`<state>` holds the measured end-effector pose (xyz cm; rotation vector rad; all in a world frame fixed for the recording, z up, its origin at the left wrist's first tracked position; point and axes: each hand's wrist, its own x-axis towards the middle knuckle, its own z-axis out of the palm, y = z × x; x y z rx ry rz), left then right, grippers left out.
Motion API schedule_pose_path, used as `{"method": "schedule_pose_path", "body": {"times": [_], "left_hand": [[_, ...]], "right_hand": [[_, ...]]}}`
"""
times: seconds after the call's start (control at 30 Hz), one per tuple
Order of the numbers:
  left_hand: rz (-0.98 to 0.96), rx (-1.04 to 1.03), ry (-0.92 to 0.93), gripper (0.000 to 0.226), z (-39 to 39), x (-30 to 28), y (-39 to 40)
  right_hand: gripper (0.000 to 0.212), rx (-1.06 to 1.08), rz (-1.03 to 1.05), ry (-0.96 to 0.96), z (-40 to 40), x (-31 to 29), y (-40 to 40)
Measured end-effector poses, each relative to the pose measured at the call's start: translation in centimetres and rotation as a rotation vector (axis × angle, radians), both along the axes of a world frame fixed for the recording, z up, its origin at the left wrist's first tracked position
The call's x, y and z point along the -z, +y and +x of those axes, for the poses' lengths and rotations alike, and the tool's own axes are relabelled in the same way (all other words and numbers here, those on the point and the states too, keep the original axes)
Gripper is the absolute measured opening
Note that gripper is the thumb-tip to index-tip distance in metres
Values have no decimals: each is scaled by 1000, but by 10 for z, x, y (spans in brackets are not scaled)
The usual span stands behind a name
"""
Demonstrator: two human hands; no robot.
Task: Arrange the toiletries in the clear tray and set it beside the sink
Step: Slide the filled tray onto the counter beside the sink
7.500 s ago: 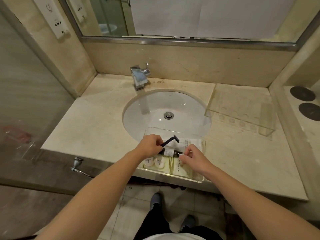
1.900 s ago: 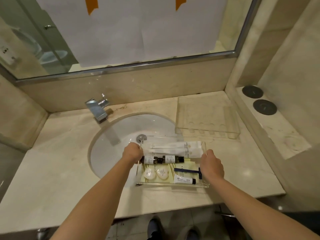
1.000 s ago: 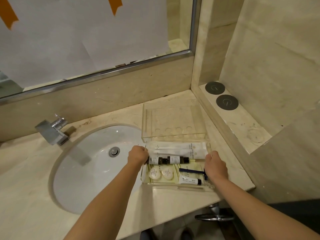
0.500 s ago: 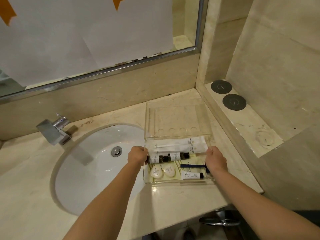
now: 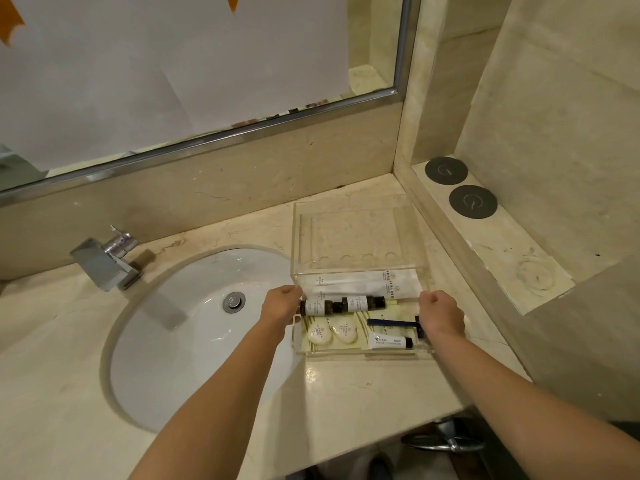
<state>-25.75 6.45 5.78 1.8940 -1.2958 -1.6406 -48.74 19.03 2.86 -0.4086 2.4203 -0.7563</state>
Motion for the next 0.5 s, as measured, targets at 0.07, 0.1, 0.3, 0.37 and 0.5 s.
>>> {"method": "schedule_pose_path", "body": {"times": [0.07, 0.1, 0.3, 0.37, 0.5], "left_hand": [[44, -18, 71, 14, -1, -2, 0], [60, -14, 82, 17, -1, -3, -1], [136, 27, 68, 37, -3, -1, -4], [164, 33, 52, 44, -3, -3, -2], [271, 86, 24, 56, -5, -3, 2]], "right_hand": [[34, 11, -2, -13, 1, -1, -4], [33, 18, -5, -20, 2, -1, -7], [33, 46, -5, -30, -3, -2, -16], [34, 62, -5, -38, -4, -3, -19], [35, 93, 1, -56, -7, -5, -26]]}}
